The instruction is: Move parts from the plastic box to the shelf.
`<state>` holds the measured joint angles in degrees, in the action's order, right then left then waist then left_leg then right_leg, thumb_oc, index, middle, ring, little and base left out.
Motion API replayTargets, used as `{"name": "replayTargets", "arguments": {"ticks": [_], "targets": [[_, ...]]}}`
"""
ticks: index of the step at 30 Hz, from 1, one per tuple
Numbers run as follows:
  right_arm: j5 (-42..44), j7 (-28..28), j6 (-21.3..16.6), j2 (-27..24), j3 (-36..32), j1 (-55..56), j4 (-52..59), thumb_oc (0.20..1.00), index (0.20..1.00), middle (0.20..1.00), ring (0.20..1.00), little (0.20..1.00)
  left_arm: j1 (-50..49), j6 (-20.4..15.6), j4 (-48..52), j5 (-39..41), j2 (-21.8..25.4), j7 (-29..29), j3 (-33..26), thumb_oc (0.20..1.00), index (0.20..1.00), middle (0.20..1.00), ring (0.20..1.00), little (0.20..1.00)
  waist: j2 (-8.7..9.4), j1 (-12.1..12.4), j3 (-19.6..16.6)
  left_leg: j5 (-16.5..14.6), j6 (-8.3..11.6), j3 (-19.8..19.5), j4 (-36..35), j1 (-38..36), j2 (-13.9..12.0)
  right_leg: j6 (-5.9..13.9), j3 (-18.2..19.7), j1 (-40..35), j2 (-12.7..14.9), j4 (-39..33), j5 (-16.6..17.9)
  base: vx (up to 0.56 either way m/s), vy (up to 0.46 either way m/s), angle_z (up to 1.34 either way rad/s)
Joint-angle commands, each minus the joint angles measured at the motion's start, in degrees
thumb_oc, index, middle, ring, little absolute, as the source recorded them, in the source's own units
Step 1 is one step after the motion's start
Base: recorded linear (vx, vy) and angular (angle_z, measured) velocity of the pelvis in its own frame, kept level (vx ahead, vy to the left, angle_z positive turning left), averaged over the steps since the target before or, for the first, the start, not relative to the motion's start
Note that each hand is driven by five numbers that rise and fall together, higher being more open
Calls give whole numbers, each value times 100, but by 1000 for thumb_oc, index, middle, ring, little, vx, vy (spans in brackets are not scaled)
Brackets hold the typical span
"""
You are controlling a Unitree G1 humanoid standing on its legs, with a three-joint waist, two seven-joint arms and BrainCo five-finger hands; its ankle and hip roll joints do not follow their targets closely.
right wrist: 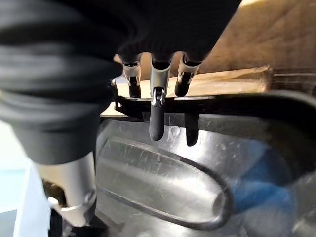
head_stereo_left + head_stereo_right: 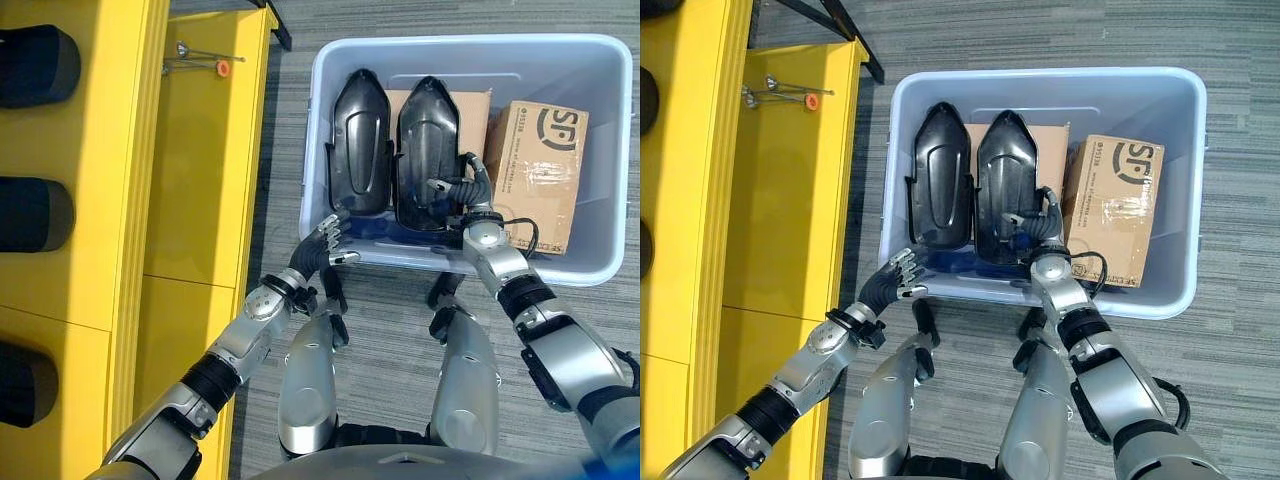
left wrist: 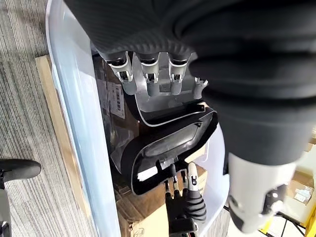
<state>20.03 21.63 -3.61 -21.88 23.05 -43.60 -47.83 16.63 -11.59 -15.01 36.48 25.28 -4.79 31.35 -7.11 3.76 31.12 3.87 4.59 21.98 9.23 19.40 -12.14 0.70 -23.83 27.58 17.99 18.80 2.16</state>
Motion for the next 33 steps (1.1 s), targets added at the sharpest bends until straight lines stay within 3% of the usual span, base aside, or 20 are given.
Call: {"name": "replayTargets", "arguments": {"ticks": [1,4,8,10,11,13,15,24,33], "targets": [[-134,-695,-55,344,444,-262,-48,1000,1000,1000,1000,1000,-71,-170,238,-104,111,-189,58,1000,1000,1000,1000,1000,-70,203,-132,-222,74,274,286,479,-157,502,-49,98,262,684,-692,-3,-18,6],[-239,-726,-54,382,527,-285,40,1000,1000,1000,1000,1000,-75,-152,251,-107,128,-210,61,1000,1000,1000,1000,1000,-75,220,-132,-223,72,276,290,481,-153,503,-70,102,274,693,-691,-2,-6,7],[-398,38,-80,459,575,-331,140,1000,1000,1000,1000,1000,-51,-146,246,-104,105,-182,93,1000,1000,1000,1000,1000,-78,223,-132,-233,62,292,298,472,-159,509,-88,97,299,704,-696,0,0,0],[-400,579,-375,465,500,-357,137,1000,1000,1000,1000,1000,-70,-168,226,-127,68,-177,93,1000,1000,1000,1000,1000,-87,218,-132,-225,57,307,271,439,-149,518,-79,72,295,692,-692,-3,19,1],[-699,881,-851,461,393,-382,208,1000,1000,1000,1000,1000,-91,-199,219,-135,48,-132,108,1000,1000,1000,1000,1000,-93,198,-132,-217,52,308,240,410,-136,529,-63,52,280,680,-690,-1,42,3],[-895,1102,-1360,459,270,-360,477,1000,1000,1000,1000,1000,-123,-246,219,-113,41,-68,141,1000,1000,1000,1000,1000,-92,165,-132,-219,48,310,221,374,-125,547,-44,25,265,665,-689,7,49,1],[-1109,1196,-1578,469,108,-305,1084,1000,1000,1000,1000,1000,-163,-352,220,-98,15,67,223,1000,1000,1000,1000,1000,-90,92,-132,-232,35,328,188,308,-109,568,13,-8,245,617,-673,6,59,-3],[-1771,2086,-1546,362,-269,-225,1844,1000,1000,1000,1000,1000,-206,-533,244,-19,-67,294,361,1000,1000,1000,1000,1000,-79,-97,-132,-270,25,435,144,80,-106,590,167,-152,171,489,-657,3,35,-4],[-1529,1559,-1256,213,-423,-263,2033,1000,1000,1000,1000,1000,-262,-559,291,40,-23,273,356,1000,1000,1000,1000,1000,-83,-153,-132,-301,27,499,108,-151,-98,610,204,-362,166,399,-670,3,6,-10]]}}
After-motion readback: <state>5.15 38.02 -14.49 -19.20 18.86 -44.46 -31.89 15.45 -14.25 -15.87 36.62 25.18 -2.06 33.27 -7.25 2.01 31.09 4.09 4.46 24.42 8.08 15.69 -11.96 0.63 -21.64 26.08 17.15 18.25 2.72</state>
